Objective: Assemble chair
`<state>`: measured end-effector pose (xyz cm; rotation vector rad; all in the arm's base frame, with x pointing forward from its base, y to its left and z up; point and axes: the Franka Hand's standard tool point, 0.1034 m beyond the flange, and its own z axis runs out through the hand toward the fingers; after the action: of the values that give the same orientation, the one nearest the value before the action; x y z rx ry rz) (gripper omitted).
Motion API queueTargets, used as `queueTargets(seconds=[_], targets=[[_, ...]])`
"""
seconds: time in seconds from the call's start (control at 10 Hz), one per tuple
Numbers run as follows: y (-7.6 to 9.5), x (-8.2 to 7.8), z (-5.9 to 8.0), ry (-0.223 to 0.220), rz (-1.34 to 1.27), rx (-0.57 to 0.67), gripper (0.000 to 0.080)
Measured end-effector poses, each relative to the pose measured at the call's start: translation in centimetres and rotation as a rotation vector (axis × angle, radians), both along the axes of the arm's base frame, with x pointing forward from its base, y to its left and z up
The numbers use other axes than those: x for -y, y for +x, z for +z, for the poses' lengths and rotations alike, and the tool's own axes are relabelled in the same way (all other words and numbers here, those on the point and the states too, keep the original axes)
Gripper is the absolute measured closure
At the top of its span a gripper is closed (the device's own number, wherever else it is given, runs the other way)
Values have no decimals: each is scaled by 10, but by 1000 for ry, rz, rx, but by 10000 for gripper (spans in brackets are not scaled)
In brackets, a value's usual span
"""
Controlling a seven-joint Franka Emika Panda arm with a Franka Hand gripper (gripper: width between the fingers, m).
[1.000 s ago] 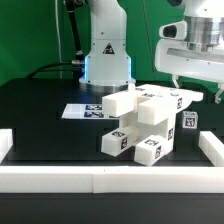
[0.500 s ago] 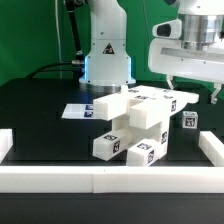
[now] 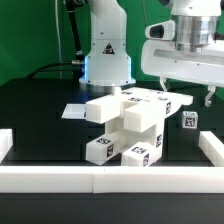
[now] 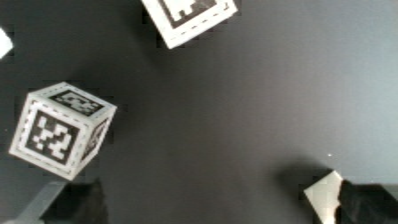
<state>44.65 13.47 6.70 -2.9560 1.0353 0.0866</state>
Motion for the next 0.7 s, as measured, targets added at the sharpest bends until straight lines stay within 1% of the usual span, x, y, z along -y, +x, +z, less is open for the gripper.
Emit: queueTargets(seconds=[0.7], targets=[[8,13,-3,-7,-3,3,150]])
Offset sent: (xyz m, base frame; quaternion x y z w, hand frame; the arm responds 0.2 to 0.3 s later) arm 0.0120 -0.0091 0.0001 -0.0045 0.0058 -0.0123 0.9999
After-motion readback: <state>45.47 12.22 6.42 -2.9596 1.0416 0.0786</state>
